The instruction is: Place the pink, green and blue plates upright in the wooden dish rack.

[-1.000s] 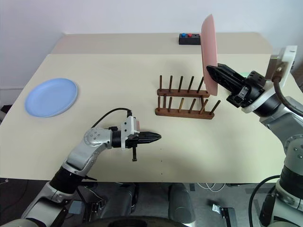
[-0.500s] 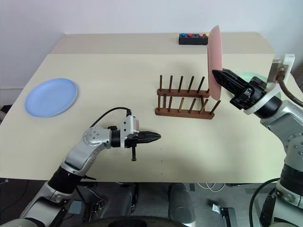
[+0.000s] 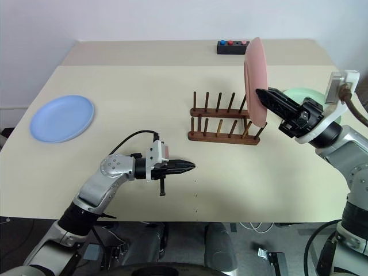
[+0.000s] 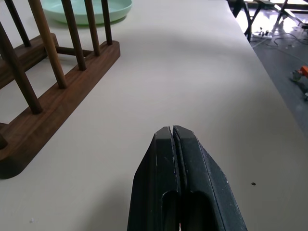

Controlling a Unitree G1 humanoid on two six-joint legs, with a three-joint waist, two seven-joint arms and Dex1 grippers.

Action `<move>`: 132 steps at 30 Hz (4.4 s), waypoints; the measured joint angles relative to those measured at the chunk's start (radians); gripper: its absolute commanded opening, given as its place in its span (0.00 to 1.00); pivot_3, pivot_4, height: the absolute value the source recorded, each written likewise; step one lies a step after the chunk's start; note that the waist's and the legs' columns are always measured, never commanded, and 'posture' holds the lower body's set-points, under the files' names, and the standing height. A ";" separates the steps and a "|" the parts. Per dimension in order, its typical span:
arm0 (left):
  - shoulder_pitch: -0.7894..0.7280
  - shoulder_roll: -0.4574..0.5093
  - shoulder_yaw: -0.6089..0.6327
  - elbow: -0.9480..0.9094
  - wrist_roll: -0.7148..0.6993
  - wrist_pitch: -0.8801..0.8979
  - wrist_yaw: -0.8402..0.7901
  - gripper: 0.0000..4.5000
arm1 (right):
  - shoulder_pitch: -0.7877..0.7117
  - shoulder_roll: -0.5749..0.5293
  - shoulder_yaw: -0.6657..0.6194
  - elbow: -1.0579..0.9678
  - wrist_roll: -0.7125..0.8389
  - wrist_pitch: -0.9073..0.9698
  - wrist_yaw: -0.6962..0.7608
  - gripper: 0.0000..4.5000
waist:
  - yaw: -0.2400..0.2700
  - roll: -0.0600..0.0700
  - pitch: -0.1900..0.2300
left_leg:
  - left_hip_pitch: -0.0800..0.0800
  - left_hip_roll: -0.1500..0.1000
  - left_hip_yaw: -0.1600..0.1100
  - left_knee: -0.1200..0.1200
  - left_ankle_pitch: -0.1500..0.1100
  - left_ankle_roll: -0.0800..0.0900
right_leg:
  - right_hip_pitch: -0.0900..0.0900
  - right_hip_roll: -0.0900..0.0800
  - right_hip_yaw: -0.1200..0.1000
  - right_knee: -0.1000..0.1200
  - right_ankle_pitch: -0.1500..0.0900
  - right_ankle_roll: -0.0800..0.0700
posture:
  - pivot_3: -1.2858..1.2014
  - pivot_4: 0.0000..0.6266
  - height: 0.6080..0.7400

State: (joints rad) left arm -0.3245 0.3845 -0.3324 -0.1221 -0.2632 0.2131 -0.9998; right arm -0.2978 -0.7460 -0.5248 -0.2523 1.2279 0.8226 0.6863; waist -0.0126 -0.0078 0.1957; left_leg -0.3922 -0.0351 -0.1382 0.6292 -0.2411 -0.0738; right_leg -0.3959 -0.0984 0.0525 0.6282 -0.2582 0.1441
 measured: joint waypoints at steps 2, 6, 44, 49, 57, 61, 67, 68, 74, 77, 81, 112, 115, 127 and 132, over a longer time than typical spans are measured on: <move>0.000 -0.005 0.007 0.000 -0.010 -0.001 0.000 0.00 | 0.000 0.000 0.000 0.001 0.003 0.000 -0.001 0.01 | 0.000 0.000 0.000 | 0.000 0.000 0.000 0.000 0.000 0.000 | 0.000 0.000 0.000 0.000 0.000 0.000 | 0.52 0.24 1.00; -0.006 -0.042 0.043 0.000 -0.041 -0.004 0.019 0.00 | 0.000 0.000 0.000 0.018 0.003 0.000 -0.004 0.01 | 0.001 0.000 0.000 | 0.000 0.000 0.000 0.000 0.000 0.000 | 0.000 0.000 0.000 0.000 0.000 0.000 | 0.52 0.24 1.00; -0.010 -0.058 0.073 0.003 -0.052 -0.045 0.042 0.00 | 0.027 -0.077 -0.111 0.121 -0.225 -0.194 0.042 0.98 | 0.004 0.000 0.000 | -0.001 0.000 0.000 0.000 0.000 0.000 | 0.000 0.000 0.000 -0.001 0.000 0.000 | 0.52 0.24 1.00; -0.006 -0.063 0.091 0.002 -0.055 -0.046 0.060 0.00 | 0.201 -0.143 -0.181 0.134 -0.392 -0.289 0.086 0.98 | 0.002 0.000 0.000 | -0.001 0.000 0.000 0.000 0.000 0.001 | 0.000 0.000 0.000 -0.002 0.000 0.000 | 0.52 0.24 1.00; -0.021 -0.071 0.092 0.002 -0.064 -0.044 0.057 0.00 | 0.223 -0.195 0.046 0.325 -0.832 -0.562 0.059 0.98 | -0.006 0.001 0.000 | 0.001 0.000 0.003 0.001 0.000 0.000 | 0.000 0.000 0.001 -0.001 -0.001 -0.002 | 0.52 0.24 1.00; -0.036 -0.079 0.115 0.002 -0.077 -0.043 0.066 0.00 | 0.139 -0.194 0.219 0.513 -1.028 -0.696 0.011 0.98 | -0.002 0.001 0.000 | 0.000 0.000 0.003 0.000 0.000 0.001 | 0.000 0.000 0.001 -0.002 -0.001 -0.002 | 0.52 0.24 1.00; -0.029 -0.089 0.129 -0.011 -0.099 -0.039 0.090 0.00 | -0.072 -0.161 0.364 0.847 -1.209 -0.884 -0.093 0.93 | -0.008 0.002 0.001 | 0.001 0.000 0.003 -0.001 0.000 0.000 | -0.001 0.000 0.002 -0.001 0.001 0.000 | 0.52 0.24 1.00; -0.026 -0.089 0.129 -0.012 -0.100 -0.036 0.092 0.00 | -0.099 -0.152 0.372 0.892 -1.220 -0.904 -0.102 0.86 | -0.007 0.002 0.000 | 0.000 0.000 0.003 -0.001 0.000 0.000 | -0.001 0.000 0.002 -0.001 0.001 0.000 | 0.52 0.24 1.00; -0.020 -0.088 0.131 -0.021 -0.099 -0.025 0.114 0.00 | -0.201 -0.132 0.437 1.109 -1.287 -1.021 -0.126 0.25 | -0.003 0.002 0.001 | 0.000 0.000 0.003 0.000 0.000 0.000 | 0.000 0.000 0.002 -0.002 0.001 0.000 | 0.52 0.24 1.00; -0.020 -0.088 0.131 -0.022 -0.099 -0.025 0.119 0.00 | -0.211 -0.131 0.444 1.151 -1.300 -1.073 -0.141 0.02 | -0.005 0.002 0.001 | 0.001 0.000 0.003 0.000 0.000 0.000 | 0.000 0.000 0.002 -0.002 0.001 0.001 | 0.52 0.24 1.00; -0.015 -0.088 0.131 -0.022 -0.098 -0.026 0.120 0.00 | -0.190 -0.133 0.443 1.152 -1.324 -1.123 -0.195 0.02 | -0.006 0.002 0.000 | 0.001 0.000 0.003 -0.001 0.000 0.000 | 0.000 0.000 0.002 -0.001 0.001 0.001 | 0.52 0.24 1.00; -0.012 -0.081 0.153 0.020 -0.095 -0.072 0.134 0.00 | -0.219 -0.034 0.311 -0.180 -0.368 -0.411 -0.028 0.02 | 0.001 0.003 0.002 | -0.001 0.000 0.000 0.000 0.000 0.001 | -0.001 0.000 0.002 0.000 0.001 0.001 | 0.52 0.24 1.00; -0.003 -0.079 0.156 0.010 -0.096 -0.071 0.136 0.00 | -0.184 0.011 0.310 -0.197 -0.270 -0.342 -0.042 0.02 | 0.001 0.003 0.002 | 0.000 0.000 0.001 0.000 0.000 0.001 | -0.001 0.000 0.002 0.000 0.000 -0.001 | 0.52 0.24 1.00; 0.001 -0.069 0.169 -0.007 -0.099 -0.069 0.137 0.00 | -0.068 0.080 0.256 -0.153 -0.142 -0.226 -0.088 0.02 | -0.001 0.003 0.002 | -0.001 0.000 0.001 0.000 0.000 0.001 | -0.001 0.000 0.002 0.000 0.001 0.000 | 0.52 0.24 1.00; 0.001 -0.069 0.169 -0.007 -0.099 -0.068 0.136 0.00 | -0.053 0.102 0.243 -0.125 -0.132 -0.192 -0.119 0.02 | 0.000 0.003 0.002 | -0.001 0.000 0.001 0.000 0.000 0.001 | -0.001 0.000 0.002 0.000 0.001 0.001 | 0.52 0.24 1.00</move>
State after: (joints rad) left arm -0.3235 0.3153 -0.1629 -0.1287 -0.3622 0.1448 -0.8637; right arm -0.3509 -0.6442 -0.2817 -0.3771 1.0958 0.6304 0.5678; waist -0.0127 -0.0047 0.1977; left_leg -0.3929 -0.0353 -0.1372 0.6289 -0.2415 -0.0731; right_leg -0.3972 -0.0984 0.0542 0.6279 -0.2575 0.1447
